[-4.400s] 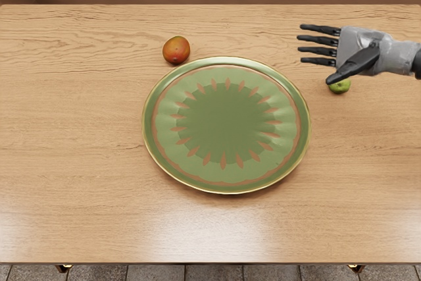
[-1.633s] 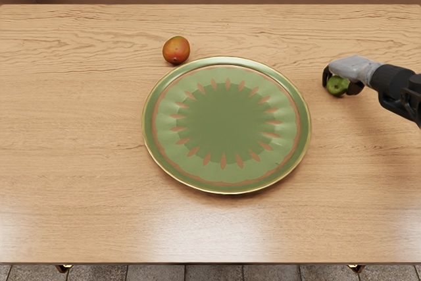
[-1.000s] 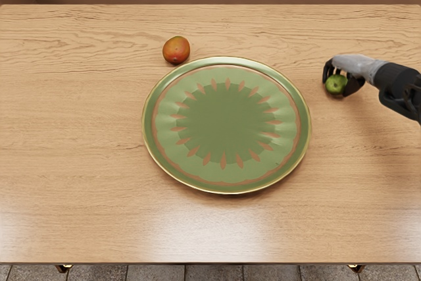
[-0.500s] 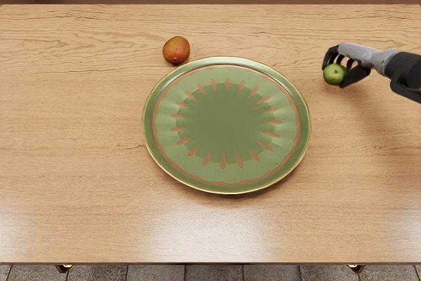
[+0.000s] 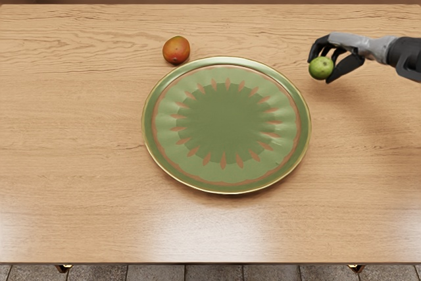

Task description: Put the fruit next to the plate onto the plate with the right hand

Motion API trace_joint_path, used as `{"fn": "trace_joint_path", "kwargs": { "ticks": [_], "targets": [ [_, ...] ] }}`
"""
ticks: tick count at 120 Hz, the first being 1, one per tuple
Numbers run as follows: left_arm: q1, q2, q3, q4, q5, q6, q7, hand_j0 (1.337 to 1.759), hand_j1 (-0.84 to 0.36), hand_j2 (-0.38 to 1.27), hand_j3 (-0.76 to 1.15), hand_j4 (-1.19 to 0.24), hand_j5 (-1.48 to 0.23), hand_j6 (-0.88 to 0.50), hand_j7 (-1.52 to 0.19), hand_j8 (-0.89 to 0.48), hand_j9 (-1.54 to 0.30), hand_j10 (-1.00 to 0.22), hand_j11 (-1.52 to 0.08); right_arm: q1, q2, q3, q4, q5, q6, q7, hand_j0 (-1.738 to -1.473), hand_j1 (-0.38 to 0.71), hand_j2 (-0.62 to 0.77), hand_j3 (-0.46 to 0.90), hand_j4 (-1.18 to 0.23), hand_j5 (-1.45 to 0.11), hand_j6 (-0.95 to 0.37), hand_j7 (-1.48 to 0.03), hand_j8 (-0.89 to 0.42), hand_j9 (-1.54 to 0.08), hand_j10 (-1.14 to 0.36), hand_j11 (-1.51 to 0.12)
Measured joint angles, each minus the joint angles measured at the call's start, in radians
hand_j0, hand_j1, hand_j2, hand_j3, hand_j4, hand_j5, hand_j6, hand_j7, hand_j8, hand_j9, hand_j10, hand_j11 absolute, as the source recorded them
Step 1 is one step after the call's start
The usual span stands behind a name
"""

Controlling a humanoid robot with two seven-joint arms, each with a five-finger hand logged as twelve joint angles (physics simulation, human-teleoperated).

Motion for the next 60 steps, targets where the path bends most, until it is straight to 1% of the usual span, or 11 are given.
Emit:
{"fn": "trace_joint_path", "kwargs": {
  "ticks": [25, 30, 46, 60],
  "targets": [
    [0.0, 0.0, 0.0, 0.0, 0.0, 0.0, 0.0, 1.658, 0.35, 0.0, 0.0, 0.0, 0.0, 0.0, 0.0, 0.0, 0.0, 0.0, 0.0, 0.055, -0.03, 0.001, 0.075, 0.013, 0.051, 0.004, -1.657, 0.35, 0.28, 0.0, -0.43, -1.02, -0.33, -0.97, -0.34, -1.0, -0.72, -1.01],
    [0.0, 0.0, 0.0, 0.0, 0.0, 0.0, 0.0, 1.658, 0.35, 0.0, 0.0, 0.0, 0.0, 0.0, 0.0, 0.0, 0.0, 0.0, 0.0, 0.068, -0.043, 0.001, 0.106, 0.016, 0.056, 0.004, -1.657, 0.35, 0.28, 0.0, -0.43, -1.02, -0.33, -0.97, -0.34, -1.0, -0.72, -1.01],
    [0.0, 0.0, 0.0, 0.0, 0.0, 0.0, 0.0, 1.658, 0.35, 0.0, 0.0, 0.0, 0.0, 0.0, 0.0, 0.0, 0.0, 0.0, 0.0, 0.113, -0.106, 0.001, 0.239, 0.033, 0.062, 0.004, -1.658, 0.35, 0.28, 0.0, -0.43, -1.02, -0.33, -0.97, -0.34, -1.0, -0.73, -1.01],
    [0.0, 0.0, 0.0, 0.0, 0.0, 0.0, 0.0, 1.658, 0.35, 0.0, 0.0, 0.0, 0.0, 0.0, 0.0, 0.0, 0.0, 0.0, 0.0, 0.14, -0.145, 0.001, 0.325, 0.046, 0.063, 0.004, -1.658, 0.34, 0.27, 0.0, -0.43, -1.02, -0.33, -0.97, -0.34, -1.01, -0.73, -1.02]
  ]
}}
